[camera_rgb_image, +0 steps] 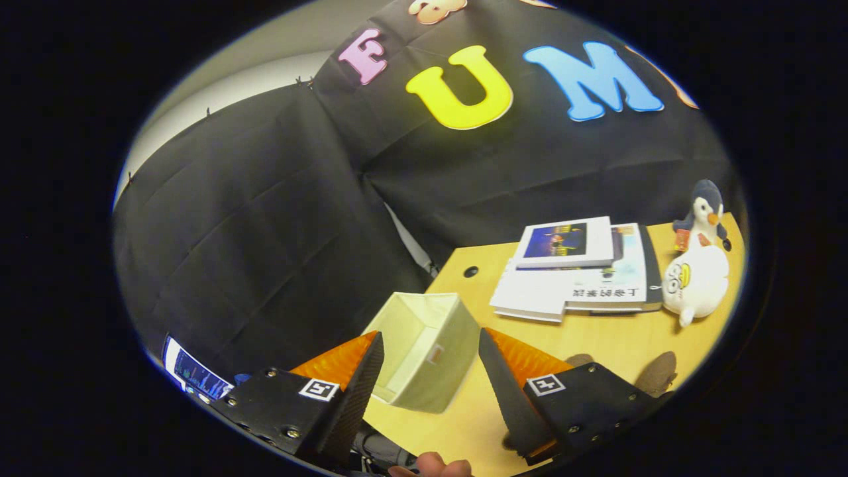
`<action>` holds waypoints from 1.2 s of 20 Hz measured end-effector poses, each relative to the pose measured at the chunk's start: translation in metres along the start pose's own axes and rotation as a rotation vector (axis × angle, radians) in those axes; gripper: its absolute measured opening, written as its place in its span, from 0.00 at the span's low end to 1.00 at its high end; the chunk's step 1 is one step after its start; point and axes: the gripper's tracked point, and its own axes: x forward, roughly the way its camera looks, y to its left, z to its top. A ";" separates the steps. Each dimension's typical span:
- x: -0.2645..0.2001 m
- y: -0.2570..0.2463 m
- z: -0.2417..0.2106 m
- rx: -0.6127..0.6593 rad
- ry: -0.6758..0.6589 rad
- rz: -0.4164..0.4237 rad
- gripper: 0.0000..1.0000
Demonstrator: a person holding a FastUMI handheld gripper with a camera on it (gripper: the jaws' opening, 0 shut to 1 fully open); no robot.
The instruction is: Open the storage box then place both shoes into the box .Put the left shoe in first, then the right shoe, with the right side of both shoes facing outward in a uniform manner.
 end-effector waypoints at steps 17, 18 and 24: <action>0.011 -0.144 -0.155 0.011 0.247 -0.278 0.88; 0.015 -0.150 -0.163 0.019 0.271 -0.286 0.88; 0.038 -0.182 -0.197 0.053 0.389 -0.319 0.85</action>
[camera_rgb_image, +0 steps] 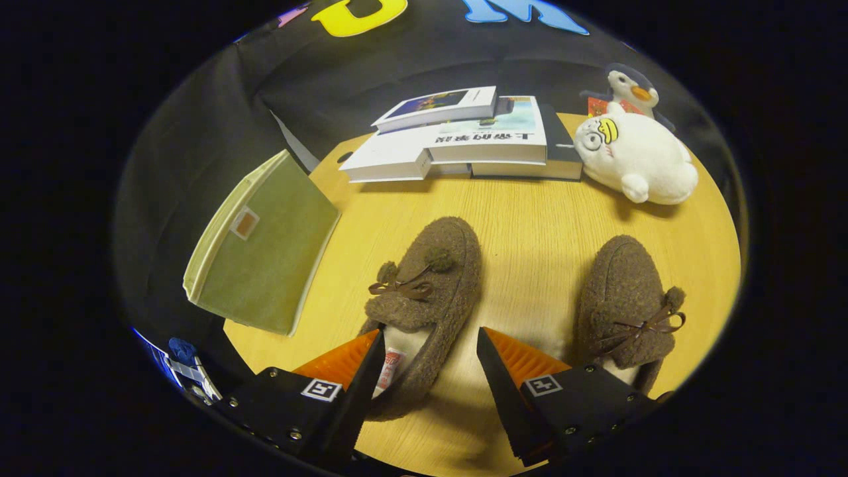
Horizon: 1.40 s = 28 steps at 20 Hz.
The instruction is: Open the storage box then place both shoes into the box .Put the left shoe in first, then the right shoe, with the right side of both shoes facing outward in a uniform manner.
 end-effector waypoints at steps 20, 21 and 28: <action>-0.038 0.016 0.060 0.134 -0.031 -0.130 0.00; -0.045 0.026 0.069 0.133 -0.040 -0.128 0.00; -0.077 0.118 0.128 0.108 -0.084 -0.037 0.00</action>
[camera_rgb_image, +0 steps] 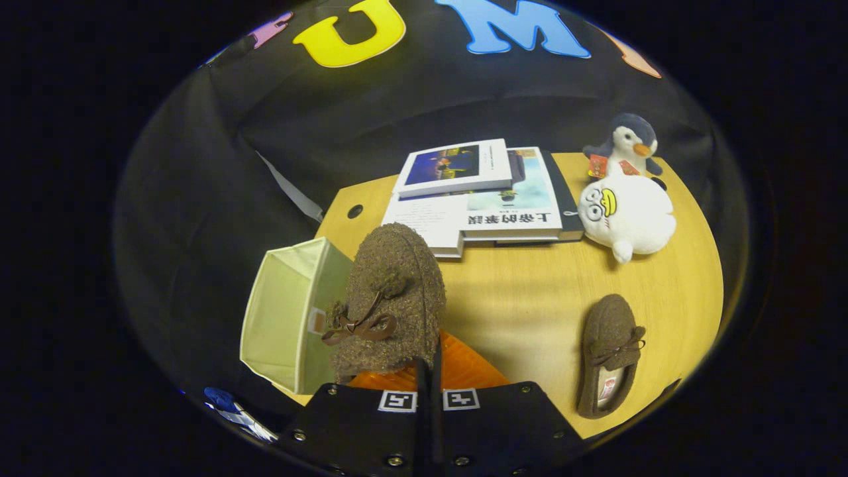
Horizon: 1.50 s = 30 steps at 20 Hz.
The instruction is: Open the storage box then place both shoes into the box .Put the left shoe in first, then the right shoe, with the right side of both shoes facing outward in a uniform manner.
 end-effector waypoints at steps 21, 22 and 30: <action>0.130 0.206 -0.021 -0.188 0.195 0.121 0.08; 0.127 0.206 -0.023 -0.188 0.208 0.121 0.13; 0.098 0.207 -0.008 -0.178 0.174 0.170 0.98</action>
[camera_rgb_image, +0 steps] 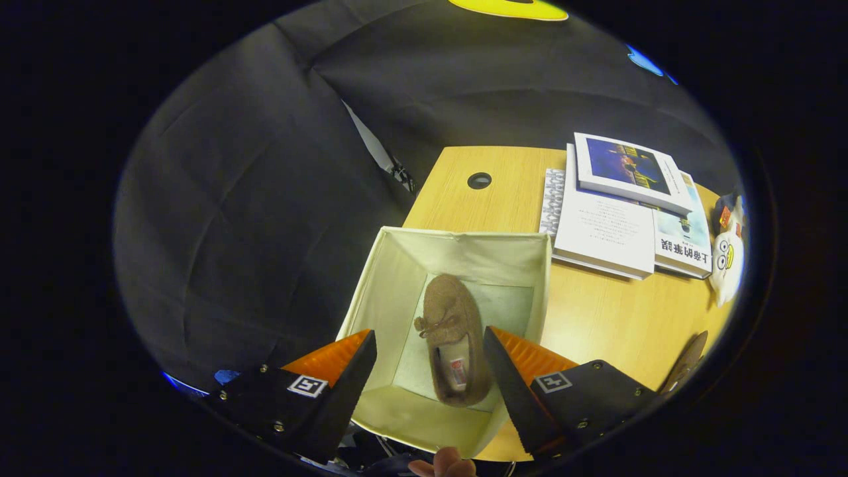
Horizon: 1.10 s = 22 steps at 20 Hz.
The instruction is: Open the storage box then place both shoes into the box .Put the left shoe in first, then the right shoe, with the right side of both shoes facing outward in a uniform manner.
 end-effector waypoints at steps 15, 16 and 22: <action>-0.125 -0.074 0.000 -0.038 -0.159 0.078 0.98; -0.131 -0.085 -0.003 -0.031 -0.169 0.075 0.98; -0.169 -0.160 -0.022 0.004 -0.234 0.024 0.98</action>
